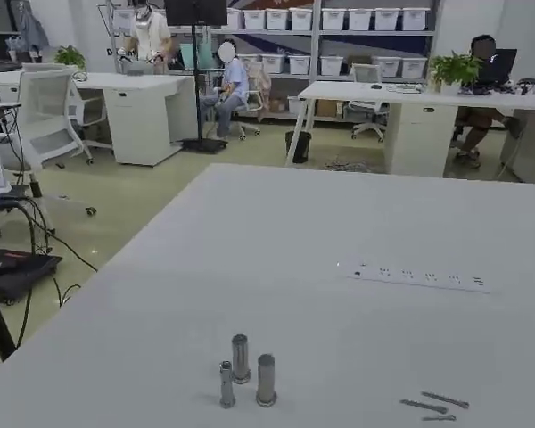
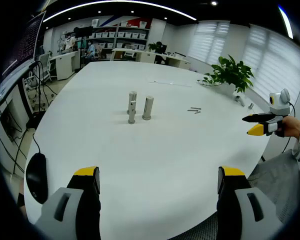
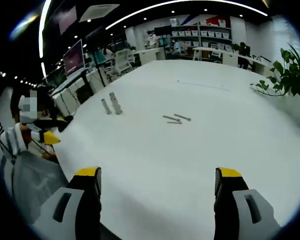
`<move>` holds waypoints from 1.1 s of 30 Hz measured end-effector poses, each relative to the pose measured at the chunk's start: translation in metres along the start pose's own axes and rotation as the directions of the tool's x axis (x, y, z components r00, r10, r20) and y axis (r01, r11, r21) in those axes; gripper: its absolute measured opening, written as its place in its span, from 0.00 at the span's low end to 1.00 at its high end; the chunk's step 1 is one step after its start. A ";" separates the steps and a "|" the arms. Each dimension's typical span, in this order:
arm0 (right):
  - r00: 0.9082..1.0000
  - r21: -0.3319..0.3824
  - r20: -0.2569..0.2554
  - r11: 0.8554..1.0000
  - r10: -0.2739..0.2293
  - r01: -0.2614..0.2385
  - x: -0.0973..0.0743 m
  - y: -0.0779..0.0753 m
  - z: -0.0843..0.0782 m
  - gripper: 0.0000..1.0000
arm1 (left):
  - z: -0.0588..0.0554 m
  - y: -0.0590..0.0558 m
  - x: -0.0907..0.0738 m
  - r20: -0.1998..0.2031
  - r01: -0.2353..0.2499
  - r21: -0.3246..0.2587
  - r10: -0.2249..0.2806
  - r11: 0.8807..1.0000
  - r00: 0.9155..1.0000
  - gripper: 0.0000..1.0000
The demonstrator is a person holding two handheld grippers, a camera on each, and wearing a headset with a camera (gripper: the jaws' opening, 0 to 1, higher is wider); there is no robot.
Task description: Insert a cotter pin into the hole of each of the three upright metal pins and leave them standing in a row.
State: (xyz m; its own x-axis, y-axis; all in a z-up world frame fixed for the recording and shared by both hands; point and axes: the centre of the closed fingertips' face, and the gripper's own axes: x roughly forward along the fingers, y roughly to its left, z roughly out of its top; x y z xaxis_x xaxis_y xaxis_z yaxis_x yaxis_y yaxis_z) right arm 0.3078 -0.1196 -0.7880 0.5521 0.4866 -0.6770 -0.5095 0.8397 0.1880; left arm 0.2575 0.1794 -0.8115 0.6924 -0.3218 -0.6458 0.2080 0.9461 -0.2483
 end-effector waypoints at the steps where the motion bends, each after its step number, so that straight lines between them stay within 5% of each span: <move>1: 1.000 -0.001 -0.002 1.000 -0.001 0.001 0.000 -0.001 0.000 0.97 | 0.000 0.000 0.001 0.001 -0.001 -0.001 0.001 1.000 1.000 0.98; 17: 1.000 0.027 -0.013 1.000 -0.003 0.003 -0.003 -0.015 -0.006 0.96 | -0.004 0.003 0.002 -0.034 -0.007 -0.005 0.007 1.000 0.999 0.96; 33: 1.000 -0.020 -0.028 1.000 -0.005 0.005 -0.003 -0.019 0.002 0.95 | -0.005 0.010 -0.004 -0.041 -0.004 0.010 0.004 1.000 0.999 0.95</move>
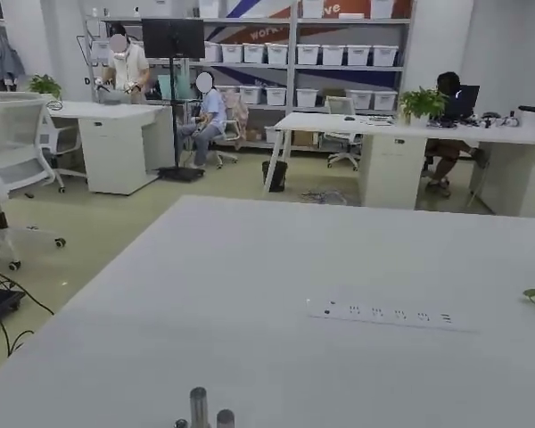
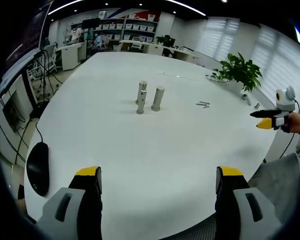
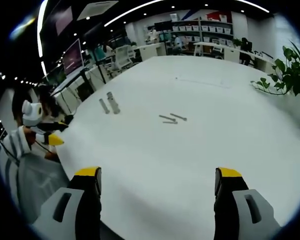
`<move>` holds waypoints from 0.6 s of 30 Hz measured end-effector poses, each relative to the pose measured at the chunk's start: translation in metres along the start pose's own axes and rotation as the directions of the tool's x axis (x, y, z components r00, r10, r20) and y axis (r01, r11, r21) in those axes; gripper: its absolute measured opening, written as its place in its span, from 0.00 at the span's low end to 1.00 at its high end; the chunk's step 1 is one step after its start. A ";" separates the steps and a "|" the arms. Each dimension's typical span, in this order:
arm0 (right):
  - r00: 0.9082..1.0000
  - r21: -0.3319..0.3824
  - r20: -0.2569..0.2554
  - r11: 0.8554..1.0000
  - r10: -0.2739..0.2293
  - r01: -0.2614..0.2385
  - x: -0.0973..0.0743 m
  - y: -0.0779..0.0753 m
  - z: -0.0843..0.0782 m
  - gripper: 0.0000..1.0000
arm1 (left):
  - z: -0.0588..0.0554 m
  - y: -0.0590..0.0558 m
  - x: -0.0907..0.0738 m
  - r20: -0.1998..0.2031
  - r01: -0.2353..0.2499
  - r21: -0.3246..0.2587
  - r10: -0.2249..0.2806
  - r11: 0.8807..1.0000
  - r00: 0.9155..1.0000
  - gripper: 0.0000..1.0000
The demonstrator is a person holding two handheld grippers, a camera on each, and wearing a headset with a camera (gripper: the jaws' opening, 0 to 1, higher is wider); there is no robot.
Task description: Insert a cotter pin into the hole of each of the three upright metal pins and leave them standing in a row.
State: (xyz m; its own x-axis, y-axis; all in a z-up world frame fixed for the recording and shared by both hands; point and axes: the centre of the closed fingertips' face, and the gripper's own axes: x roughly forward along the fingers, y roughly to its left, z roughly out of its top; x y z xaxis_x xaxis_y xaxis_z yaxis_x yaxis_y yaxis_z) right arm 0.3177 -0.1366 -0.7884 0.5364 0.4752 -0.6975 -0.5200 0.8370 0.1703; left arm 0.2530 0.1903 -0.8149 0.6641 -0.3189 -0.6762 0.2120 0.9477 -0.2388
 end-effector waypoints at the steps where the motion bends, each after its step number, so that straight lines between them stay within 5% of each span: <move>1: 1.000 -0.002 0.000 1.000 -0.002 0.002 0.000 0.000 0.000 0.95 | 0.000 0.002 -0.001 -0.001 0.001 0.001 -0.001 1.000 1.000 0.95; 8: 0.998 0.057 0.061 0.998 0.022 -0.026 -0.004 0.006 0.008 0.95 | -0.001 0.008 -0.004 -0.001 0.002 -0.007 -0.002 1.000 1.000 0.96; 18: 0.996 0.049 0.084 0.999 0.008 -0.012 -0.010 0.007 0.010 0.95 | 0.001 0.006 -0.006 0.010 0.019 -0.040 -0.019 0.999 1.000 0.94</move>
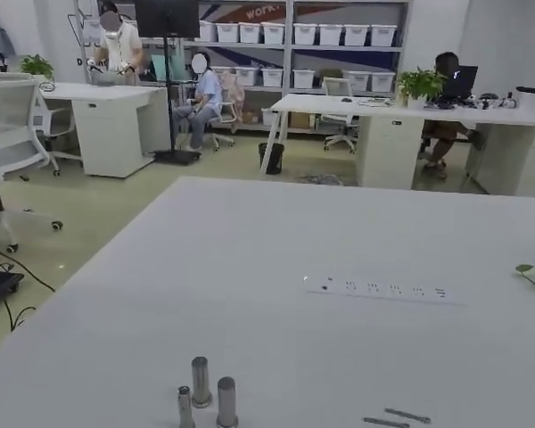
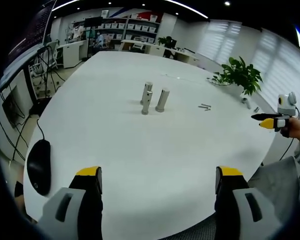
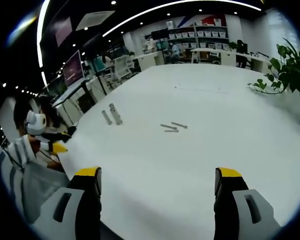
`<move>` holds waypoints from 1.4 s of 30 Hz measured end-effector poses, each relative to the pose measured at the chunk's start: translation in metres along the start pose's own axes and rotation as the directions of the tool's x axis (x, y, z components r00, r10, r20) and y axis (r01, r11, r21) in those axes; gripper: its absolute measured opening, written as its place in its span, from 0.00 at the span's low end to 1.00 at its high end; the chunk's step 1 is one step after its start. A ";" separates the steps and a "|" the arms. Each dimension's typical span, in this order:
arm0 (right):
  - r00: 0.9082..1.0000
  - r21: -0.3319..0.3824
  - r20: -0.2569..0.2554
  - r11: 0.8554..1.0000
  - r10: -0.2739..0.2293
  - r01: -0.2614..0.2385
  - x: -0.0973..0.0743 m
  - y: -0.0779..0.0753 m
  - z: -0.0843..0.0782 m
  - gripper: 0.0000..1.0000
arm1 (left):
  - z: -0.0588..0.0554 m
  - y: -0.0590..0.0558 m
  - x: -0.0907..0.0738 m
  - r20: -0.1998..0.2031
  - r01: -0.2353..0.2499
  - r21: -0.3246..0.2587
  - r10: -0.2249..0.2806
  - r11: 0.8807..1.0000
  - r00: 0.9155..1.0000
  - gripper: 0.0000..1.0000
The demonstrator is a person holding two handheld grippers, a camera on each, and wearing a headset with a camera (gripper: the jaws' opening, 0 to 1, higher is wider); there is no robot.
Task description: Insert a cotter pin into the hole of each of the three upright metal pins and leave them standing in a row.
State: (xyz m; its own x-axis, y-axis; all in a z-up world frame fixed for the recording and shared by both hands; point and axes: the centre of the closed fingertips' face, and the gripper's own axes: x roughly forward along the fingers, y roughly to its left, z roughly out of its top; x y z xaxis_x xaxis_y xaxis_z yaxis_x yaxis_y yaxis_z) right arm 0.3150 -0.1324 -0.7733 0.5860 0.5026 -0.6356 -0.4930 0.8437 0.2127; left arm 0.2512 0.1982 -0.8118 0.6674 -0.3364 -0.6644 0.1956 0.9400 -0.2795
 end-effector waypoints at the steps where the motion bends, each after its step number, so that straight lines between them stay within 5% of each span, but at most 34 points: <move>1: 1.000 -0.001 -0.003 1.000 -0.003 0.003 0.000 0.000 -0.001 0.95 | 0.000 0.000 0.000 -0.004 0.000 0.000 0.000 1.000 1.000 0.94; 24: 1.000 -0.012 -0.011 1.000 -0.025 0.025 0.000 0.008 -0.002 0.95 | 0.020 0.008 0.001 0.038 0.019 -0.018 -0.018 1.000 0.999 0.92; 42: 0.999 0.000 -0.012 0.999 -0.038 0.038 -0.005 0.004 -0.006 0.95 | 0.046 0.005 0.014 0.091 0.029 0.064 -0.034 0.998 0.995 0.88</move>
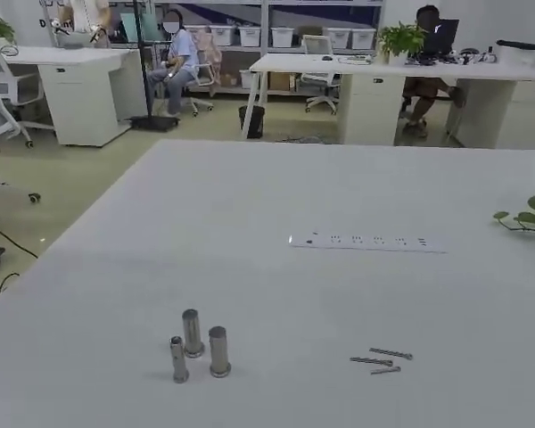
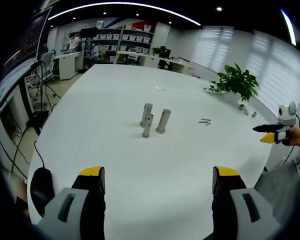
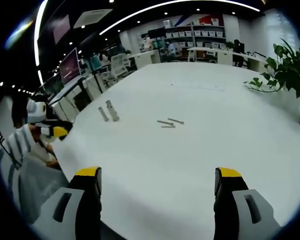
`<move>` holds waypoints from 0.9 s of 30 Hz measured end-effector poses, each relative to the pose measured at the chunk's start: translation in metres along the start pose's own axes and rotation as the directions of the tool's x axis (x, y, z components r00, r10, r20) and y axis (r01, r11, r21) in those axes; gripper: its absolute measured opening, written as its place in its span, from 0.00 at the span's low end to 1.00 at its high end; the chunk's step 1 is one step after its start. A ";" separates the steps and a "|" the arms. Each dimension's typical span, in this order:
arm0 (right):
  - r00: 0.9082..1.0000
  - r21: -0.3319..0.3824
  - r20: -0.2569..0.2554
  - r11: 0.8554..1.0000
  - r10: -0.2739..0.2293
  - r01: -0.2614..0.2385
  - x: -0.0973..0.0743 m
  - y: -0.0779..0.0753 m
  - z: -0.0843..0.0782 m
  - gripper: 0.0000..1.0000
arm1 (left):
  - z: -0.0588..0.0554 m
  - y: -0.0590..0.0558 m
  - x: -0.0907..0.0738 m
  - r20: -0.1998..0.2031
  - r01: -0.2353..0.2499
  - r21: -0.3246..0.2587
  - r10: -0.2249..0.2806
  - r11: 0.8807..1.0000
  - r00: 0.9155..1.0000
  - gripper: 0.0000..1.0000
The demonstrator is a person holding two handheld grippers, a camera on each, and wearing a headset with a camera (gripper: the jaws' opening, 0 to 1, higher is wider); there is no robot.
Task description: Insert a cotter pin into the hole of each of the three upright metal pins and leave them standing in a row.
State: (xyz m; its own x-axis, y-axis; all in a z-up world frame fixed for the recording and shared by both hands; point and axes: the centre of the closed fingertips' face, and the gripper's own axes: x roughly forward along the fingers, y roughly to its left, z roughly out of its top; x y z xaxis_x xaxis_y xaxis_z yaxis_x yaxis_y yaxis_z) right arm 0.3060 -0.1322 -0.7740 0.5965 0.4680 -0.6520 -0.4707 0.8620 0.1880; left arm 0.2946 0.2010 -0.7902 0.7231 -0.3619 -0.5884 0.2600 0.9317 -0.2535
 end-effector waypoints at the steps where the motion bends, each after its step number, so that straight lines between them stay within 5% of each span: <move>1: 1.000 0.001 -0.002 1.000 -0.001 0.001 0.000 0.000 0.000 0.95 | 0.001 0.000 0.001 0.002 0.003 0.006 -0.003 1.000 1.000 0.88; 27: 0.999 -0.023 -0.044 1.000 -0.020 0.019 0.003 0.000 -0.004 0.94 | 0.037 0.008 0.031 0.099 0.012 0.127 -0.025 0.992 0.995 0.69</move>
State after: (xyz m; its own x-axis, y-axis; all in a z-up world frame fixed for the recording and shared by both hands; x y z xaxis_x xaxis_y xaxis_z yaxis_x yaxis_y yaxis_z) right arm 0.3054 -0.1315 -0.7787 0.5768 0.4415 -0.6873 -0.4741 0.8661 0.1584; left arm 0.3432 0.1984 -0.7822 0.7763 -0.3798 -0.5030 0.3474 0.9237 -0.1613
